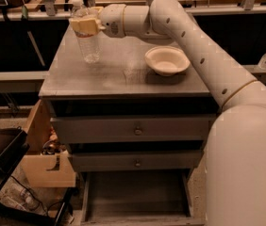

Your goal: Pick water bottle from bottom drawer and place on counter

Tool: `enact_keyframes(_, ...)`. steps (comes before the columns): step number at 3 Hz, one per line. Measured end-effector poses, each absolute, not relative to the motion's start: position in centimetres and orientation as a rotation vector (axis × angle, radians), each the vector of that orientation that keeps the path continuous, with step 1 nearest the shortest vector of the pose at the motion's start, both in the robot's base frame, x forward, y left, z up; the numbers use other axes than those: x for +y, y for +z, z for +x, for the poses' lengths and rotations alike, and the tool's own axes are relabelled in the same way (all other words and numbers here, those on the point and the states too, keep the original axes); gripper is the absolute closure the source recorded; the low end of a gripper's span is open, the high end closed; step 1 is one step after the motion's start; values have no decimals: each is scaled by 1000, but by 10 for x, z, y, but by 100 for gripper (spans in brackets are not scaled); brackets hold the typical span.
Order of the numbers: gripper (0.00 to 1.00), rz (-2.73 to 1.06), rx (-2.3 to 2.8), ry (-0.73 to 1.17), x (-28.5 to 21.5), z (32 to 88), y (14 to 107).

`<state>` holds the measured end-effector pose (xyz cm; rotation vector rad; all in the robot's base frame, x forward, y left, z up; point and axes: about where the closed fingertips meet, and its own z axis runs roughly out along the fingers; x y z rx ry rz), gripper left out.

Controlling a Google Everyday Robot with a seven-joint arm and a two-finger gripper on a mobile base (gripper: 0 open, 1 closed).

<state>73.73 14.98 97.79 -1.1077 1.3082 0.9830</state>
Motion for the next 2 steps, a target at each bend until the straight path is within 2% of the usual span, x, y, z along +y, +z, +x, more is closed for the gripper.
enact_keyframes(2, 100, -1116, 1295, 1009, 163, 749, 967)
